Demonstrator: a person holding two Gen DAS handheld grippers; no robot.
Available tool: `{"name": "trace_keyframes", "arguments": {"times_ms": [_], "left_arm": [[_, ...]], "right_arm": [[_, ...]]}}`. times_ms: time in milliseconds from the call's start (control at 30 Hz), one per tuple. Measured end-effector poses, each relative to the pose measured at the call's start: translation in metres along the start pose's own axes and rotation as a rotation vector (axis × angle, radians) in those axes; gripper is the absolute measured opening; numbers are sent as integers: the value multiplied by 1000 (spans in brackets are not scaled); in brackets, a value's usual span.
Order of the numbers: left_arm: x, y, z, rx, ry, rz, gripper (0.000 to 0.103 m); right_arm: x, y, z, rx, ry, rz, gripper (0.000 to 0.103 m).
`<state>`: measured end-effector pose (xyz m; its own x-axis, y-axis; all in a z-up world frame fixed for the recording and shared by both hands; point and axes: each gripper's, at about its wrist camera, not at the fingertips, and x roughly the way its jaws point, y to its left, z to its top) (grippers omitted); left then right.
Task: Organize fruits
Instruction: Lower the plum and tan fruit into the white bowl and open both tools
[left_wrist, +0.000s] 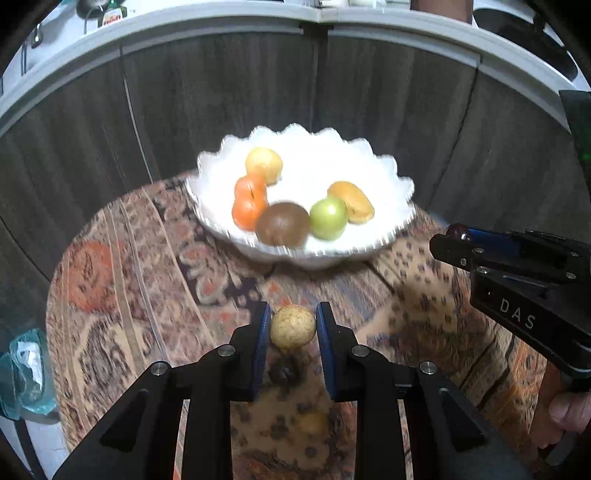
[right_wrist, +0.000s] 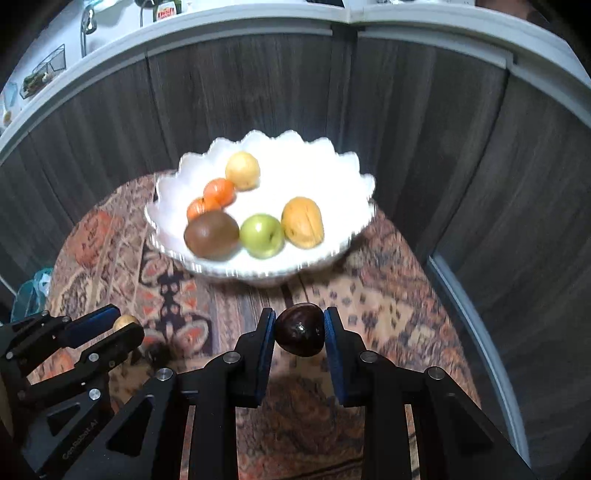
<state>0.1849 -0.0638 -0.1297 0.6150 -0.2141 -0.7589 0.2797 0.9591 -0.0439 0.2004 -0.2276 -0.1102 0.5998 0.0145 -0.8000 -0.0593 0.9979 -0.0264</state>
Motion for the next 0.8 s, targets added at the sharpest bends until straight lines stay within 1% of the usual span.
{"name": "trace_keyframes", "arguments": {"times_ms": [200, 333, 433, 600, 800], "left_arm": [[7, 17, 39, -2, -48, 17, 26], [18, 25, 61, 11, -72, 18, 26], [30, 29, 74, 23, -72, 17, 26], [52, 34, 83, 30, -49, 15, 26], [72, 34, 82, 32, -10, 4, 26]], "right_arm": [[6, 5, 36, -7, -31, -11, 28], [19, 3, 52, 9, -24, -10, 28], [31, 1, 59, 22, -4, -2, 28], [52, -2, 64, 36, 22, 4, 28], [71, 0, 65, 37, 47, 7, 28]]}}
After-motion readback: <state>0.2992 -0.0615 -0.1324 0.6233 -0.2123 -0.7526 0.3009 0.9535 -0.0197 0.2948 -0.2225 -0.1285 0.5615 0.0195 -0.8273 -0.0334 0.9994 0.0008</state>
